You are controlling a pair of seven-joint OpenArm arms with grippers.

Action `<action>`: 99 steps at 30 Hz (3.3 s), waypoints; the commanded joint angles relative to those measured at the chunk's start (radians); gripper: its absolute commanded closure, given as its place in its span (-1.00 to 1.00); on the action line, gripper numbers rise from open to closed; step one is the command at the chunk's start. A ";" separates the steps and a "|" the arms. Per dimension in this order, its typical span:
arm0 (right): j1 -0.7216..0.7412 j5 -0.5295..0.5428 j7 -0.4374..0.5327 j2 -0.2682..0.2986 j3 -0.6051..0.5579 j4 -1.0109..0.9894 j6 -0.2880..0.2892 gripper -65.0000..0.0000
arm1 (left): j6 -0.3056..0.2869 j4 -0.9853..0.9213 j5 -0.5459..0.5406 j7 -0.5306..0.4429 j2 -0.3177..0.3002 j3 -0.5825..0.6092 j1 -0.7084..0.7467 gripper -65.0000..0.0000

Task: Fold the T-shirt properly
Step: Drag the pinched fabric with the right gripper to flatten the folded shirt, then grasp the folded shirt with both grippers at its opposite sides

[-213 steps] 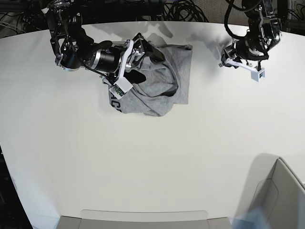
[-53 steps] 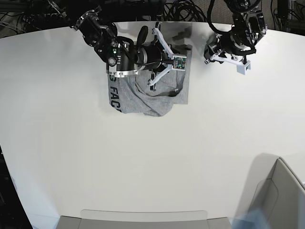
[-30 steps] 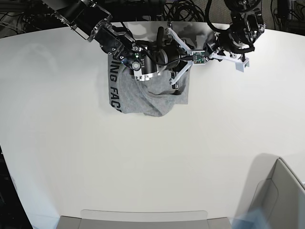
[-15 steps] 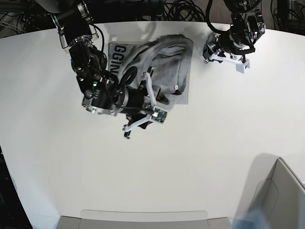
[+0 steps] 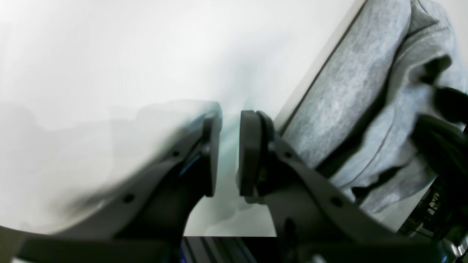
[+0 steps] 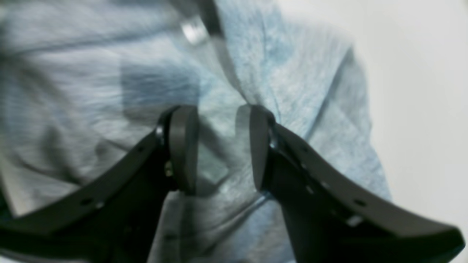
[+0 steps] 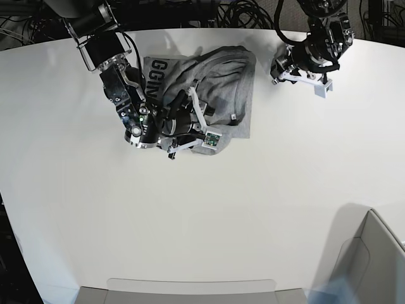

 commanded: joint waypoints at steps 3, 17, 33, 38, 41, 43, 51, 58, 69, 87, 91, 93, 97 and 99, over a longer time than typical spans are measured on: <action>0.068 -0.074 0.087 -0.087 0.002 -0.061 0.010 0.27 | -0.001 0.016 -0.012 0.000 -0.004 -0.002 0.000 0.69; 0.223 -0.151 0.271 -0.239 -0.104 -0.392 0.010 0.27 | -0.003 0.016 -0.012 -0.005 -0.004 -0.002 0.007 0.69; 0.142 -0.155 0.002 -0.139 0.242 0.212 -0.018 0.99 | -0.001 0.121 -0.012 -0.008 -0.034 -0.004 -0.060 1.00; 0.089 -0.155 -0.195 0.011 0.306 0.326 -0.017 1.00 | -0.009 0.141 -0.016 0.006 -0.035 0.056 -0.112 1.00; 0.020 -0.152 -0.260 0.106 0.351 0.369 -0.017 1.00 | -0.006 0.142 -0.016 -0.006 -0.035 0.211 -0.131 1.00; -0.041 -0.149 -0.260 0.149 0.389 0.405 -0.017 1.00 | -0.003 0.144 -0.015 -0.008 -0.035 0.302 -0.149 1.00; -0.231 -0.149 -0.261 0.215 0.433 0.468 -0.015 1.00 | -0.001 0.139 0.044 0.000 -0.035 0.487 -0.178 1.00; -0.267 -0.152 -0.261 0.178 0.349 0.367 -0.015 1.00 | -0.009 0.047 0.211 0.003 -0.118 0.558 -0.180 1.00; -0.253 -0.154 -0.232 0.043 0.085 0.296 -0.015 1.00 | -0.009 -0.185 0.212 -0.057 -0.196 0.555 -0.375 1.00; -0.331 -0.154 -0.102 0.054 0.295 0.579 -0.024 1.00 | -0.009 0.020 0.208 -0.063 -0.173 0.481 -0.481 1.00; -0.303 -0.154 -0.100 0.020 0.504 0.522 -0.018 1.00 | -0.010 0.059 0.208 -0.065 -0.172 0.532 -0.340 1.00; -0.277 -0.155 -0.100 0.023 0.510 0.467 -0.017 1.00 | -0.010 0.072 0.211 -0.065 -0.173 0.590 -0.297 1.00; -0.214 -0.155 -0.100 0.014 0.472 0.309 -0.018 1.00 | -0.003 0.029 0.212 -0.065 -0.172 0.665 -0.283 1.00; -0.191 -0.155 -0.099 0.014 0.415 0.235 -0.021 1.00 | -0.003 -0.020 0.212 -0.065 -0.170 0.679 -0.289 1.00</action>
